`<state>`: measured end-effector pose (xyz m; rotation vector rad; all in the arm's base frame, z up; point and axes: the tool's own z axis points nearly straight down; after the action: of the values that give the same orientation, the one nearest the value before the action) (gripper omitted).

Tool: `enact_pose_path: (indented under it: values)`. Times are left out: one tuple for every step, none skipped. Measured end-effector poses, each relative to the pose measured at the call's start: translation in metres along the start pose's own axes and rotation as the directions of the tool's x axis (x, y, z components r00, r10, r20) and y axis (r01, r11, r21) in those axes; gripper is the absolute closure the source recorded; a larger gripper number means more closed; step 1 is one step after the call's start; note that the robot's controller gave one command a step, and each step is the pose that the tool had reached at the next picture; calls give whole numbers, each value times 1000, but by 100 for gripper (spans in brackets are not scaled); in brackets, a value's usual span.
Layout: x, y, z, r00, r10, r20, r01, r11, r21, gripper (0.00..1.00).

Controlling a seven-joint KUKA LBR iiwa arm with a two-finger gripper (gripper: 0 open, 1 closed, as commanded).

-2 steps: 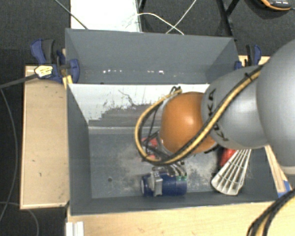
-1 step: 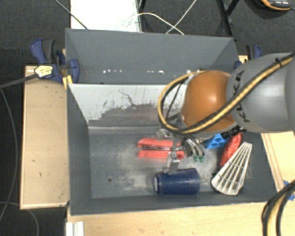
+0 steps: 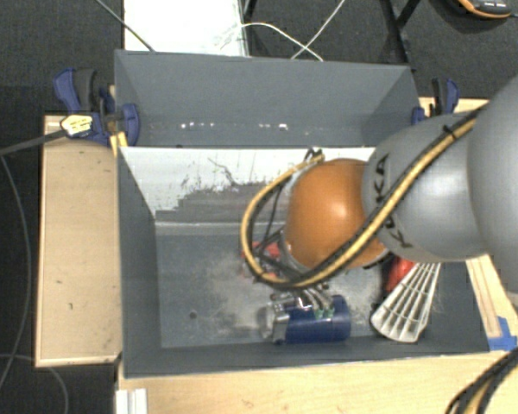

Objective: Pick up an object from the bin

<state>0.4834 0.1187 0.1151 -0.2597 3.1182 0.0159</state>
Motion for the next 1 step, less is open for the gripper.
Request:
enact_pose_path:
  values:
    - [3,-93,33,990,-140,11,140,990,6,0]
